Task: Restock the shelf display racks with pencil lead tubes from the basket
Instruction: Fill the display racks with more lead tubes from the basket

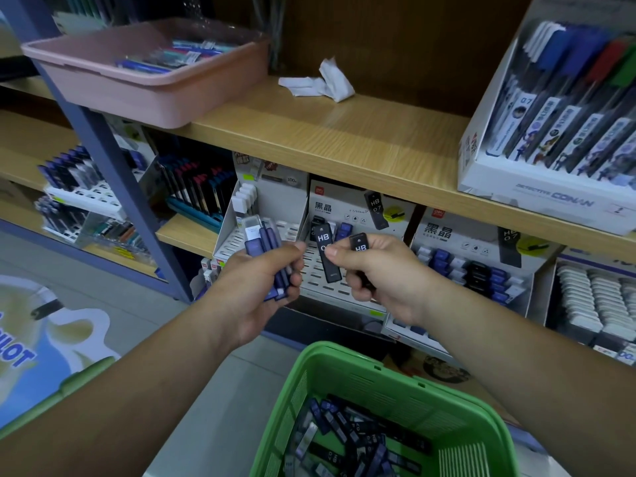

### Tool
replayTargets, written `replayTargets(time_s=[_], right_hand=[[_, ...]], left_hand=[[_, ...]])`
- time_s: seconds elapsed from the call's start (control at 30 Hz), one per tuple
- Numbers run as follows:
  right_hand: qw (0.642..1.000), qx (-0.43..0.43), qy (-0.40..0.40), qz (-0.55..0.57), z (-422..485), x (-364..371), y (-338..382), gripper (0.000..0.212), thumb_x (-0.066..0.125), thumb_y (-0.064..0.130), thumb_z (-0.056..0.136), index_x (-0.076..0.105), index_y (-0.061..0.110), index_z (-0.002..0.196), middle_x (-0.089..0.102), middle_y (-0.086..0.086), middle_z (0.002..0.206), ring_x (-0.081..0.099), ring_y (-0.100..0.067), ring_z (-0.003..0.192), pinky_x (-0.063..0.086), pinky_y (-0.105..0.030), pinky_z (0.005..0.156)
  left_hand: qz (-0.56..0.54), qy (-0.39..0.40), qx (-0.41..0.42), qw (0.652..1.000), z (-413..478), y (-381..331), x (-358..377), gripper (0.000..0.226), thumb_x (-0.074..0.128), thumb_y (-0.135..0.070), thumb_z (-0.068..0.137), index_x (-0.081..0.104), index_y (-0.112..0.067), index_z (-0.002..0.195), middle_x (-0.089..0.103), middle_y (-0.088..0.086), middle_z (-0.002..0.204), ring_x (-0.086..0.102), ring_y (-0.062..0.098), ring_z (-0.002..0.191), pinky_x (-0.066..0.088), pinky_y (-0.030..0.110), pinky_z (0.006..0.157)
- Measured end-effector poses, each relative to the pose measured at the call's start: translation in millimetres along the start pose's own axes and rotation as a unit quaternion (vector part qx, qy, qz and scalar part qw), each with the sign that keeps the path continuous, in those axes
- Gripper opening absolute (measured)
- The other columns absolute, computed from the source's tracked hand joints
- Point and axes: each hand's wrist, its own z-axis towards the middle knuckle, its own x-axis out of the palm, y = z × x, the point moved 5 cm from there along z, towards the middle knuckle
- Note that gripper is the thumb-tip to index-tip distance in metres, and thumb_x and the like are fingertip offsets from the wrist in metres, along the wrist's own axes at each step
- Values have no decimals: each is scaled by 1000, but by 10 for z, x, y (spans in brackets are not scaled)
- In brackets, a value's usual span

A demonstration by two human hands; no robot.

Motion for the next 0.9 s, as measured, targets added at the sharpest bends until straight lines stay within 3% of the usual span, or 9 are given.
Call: replayTargets(time_s=[0.2, 0.33, 0.5, 0.6, 0.7, 0.8, 0.9], right_hand=[[998, 36, 8, 53, 35, 63, -103, 11, 81, 15, 87, 71, 18, 89, 63, -3, 76, 43, -12, 50, 29, -24, 45], [999, -22, -40, -22, 66, 53, 7, 18, 81, 11, 88, 70, 20, 99, 58, 0, 61, 40, -13, 47, 25, -23, 44], [988, -74, -61, -119, 180, 34, 256, 16, 81, 11, 87, 74, 17, 100, 60, -5, 65, 44, -13, 48, 35, -21, 40], [967, -128, -110, -188, 343, 17, 383, 8, 77, 19, 92, 72, 25, 88, 69, -1, 76, 57, -11, 57, 46, -23, 51], [942, -152, -139, -264, 589, 24, 388, 10, 74, 23, 93, 70, 31, 89, 73, 3, 85, 64, -15, 68, 52, -27, 63], [932, -166, -161, -280, 797, 26, 286, 16, 76, 22, 91, 70, 36, 87, 70, 14, 80, 58, -6, 55, 47, -22, 59], [932, -166, -166, -277, 914, 16, 207, 15, 77, 21, 90, 71, 34, 86, 68, 11, 74, 51, 1, 45, 41, -17, 51]], left_hand=[[118, 14, 54, 991, -2, 55, 79, 17, 79, -10, 88, 70, -9, 102, 69, 3, 70, 65, 18, 65, 53, 32, 65], [180, 19, 82, 980, 82, 9, 1, 19, 80, -8, 86, 68, -7, 102, 70, 5, 72, 64, 20, 64, 51, 33, 62], [202, -6, 91, 975, 251, -21, -119, 17, 81, -13, 86, 71, -10, 100, 70, 2, 69, 66, 18, 64, 52, 32, 63], [207, -47, 82, 974, 411, 9, -258, 14, 81, -15, 86, 70, -11, 95, 67, 3, 66, 64, 15, 59, 52, 31, 59], [199, -38, 49, 978, 537, 124, -274, 20, 82, -17, 85, 68, -12, 99, 68, 2, 68, 64, 17, 58, 48, 29, 53], [186, -29, 28, 982, 649, 206, -250, 24, 81, -16, 86, 67, -10, 104, 68, 1, 66, 65, 20, 59, 48, 30, 54], [174, -31, 22, 984, 753, 245, -269, 28, 82, -15, 85, 67, -8, 107, 68, 1, 66, 65, 21, 61, 46, 29, 52]])
